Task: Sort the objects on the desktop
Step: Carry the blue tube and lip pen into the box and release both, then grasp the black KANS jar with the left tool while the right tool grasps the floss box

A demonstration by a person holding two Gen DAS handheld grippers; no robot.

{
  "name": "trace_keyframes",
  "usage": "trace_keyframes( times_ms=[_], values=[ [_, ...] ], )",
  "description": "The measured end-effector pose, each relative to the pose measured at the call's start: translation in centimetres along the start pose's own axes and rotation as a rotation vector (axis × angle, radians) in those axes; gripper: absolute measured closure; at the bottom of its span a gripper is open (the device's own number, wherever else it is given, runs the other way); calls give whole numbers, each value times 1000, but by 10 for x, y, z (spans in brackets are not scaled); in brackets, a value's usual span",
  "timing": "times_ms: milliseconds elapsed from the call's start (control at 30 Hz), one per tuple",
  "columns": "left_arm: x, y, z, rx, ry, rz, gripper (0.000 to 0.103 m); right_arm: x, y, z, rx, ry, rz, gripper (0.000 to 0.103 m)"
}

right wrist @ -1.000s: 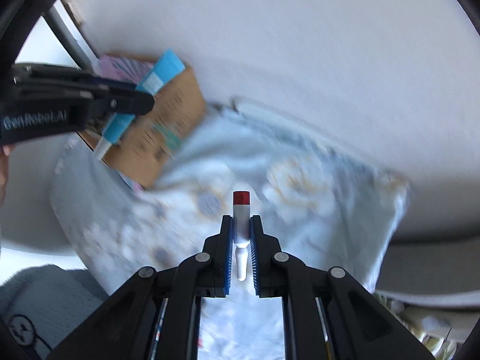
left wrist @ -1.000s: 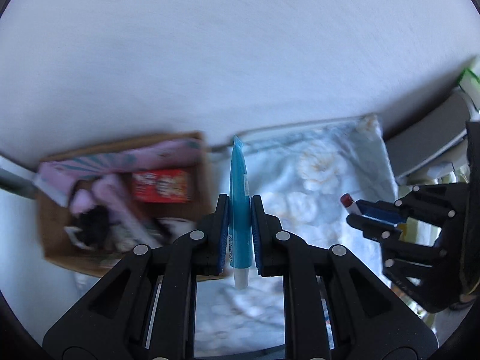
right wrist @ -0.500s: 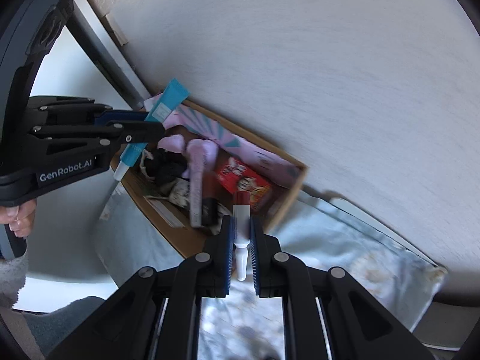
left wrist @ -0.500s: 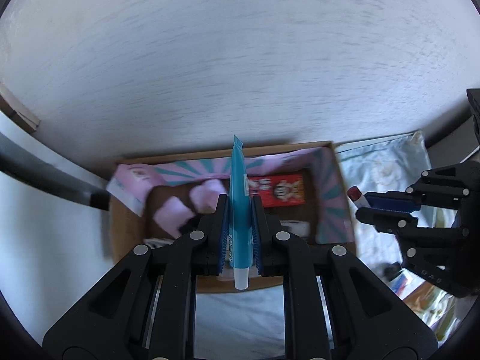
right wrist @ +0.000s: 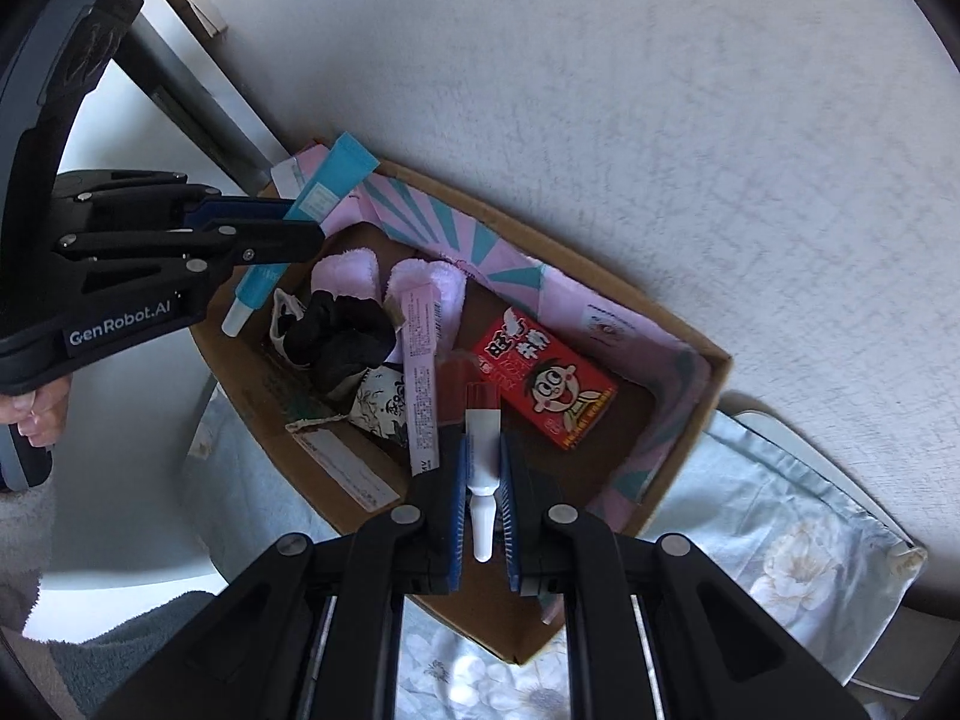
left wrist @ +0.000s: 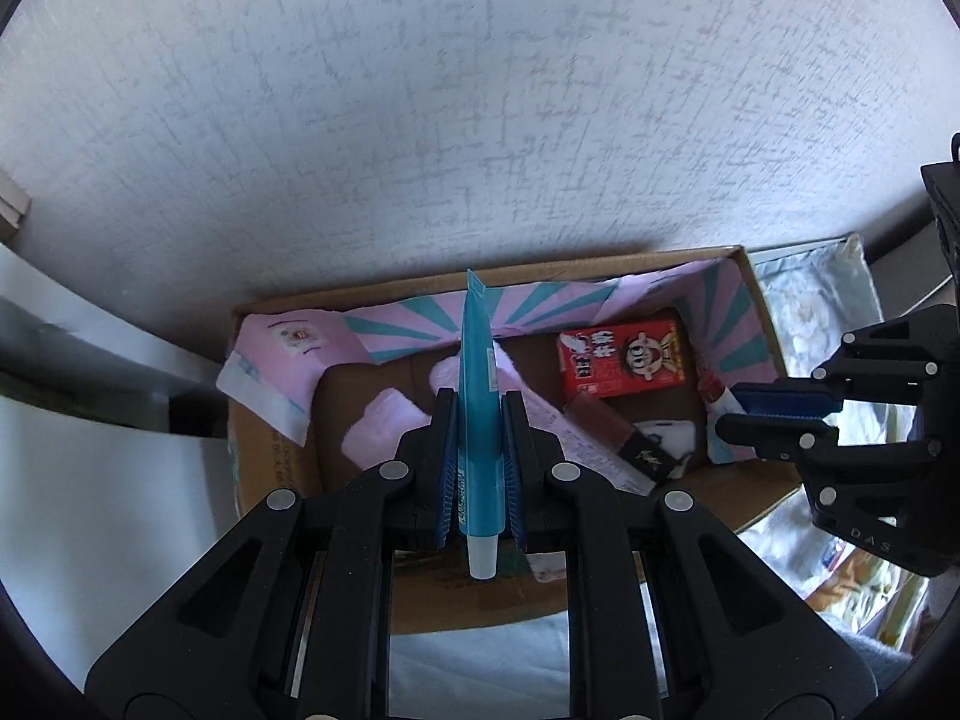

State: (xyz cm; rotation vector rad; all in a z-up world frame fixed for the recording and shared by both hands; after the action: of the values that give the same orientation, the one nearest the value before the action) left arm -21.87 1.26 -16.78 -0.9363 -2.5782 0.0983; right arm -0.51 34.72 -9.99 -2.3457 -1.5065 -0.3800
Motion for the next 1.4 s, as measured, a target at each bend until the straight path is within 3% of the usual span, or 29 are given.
trace_keyframes(
  times_ms=[67,367,400,433,500,533,567,633,767,1133,1400],
  values=[
    [-2,1,5,21,-1,7,90,1,-2,7,1,-11,5,93],
    [-14,7,28,-43,-33,1,89,3,-9,36,3,-54,29,93],
    [-14,10,28,-60,-36,15,77,4,-9,38,3,-58,29,93],
    [-13,13,27,-51,-42,27,53,4,-9,40,2,-66,32,92],
    [-12,18,21,33,-19,57,25,4,-9,44,-17,-95,36,84],
    [-10,20,17,72,5,73,20,4,-10,46,-42,-107,30,71],
    [-8,21,12,107,31,90,19,4,-10,46,-65,-110,23,52],
    [-6,26,6,161,57,128,17,6,-11,41,-118,-96,6,36],
    [-4,32,-1,208,69,148,17,5,-10,29,-74,-60,33,35],
    [1,34,-21,91,43,68,16,-23,4,-9,-36,6,103,35],
    [2,65,-41,53,73,75,16,-56,24,-41,-65,51,169,34]
  ],
)
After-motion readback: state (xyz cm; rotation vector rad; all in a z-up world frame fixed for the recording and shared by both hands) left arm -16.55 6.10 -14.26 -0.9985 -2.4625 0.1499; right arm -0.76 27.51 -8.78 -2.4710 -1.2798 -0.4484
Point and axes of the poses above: each gripper's, at about its wrist camera, not at the fingertips, and z roughly the way its jaws point, y to its right, x to its top, the point moved 3 cm from there along z, roughly the way its jaws point, and after that the axes turned 15 degrees about x, right-handed, at the moved point
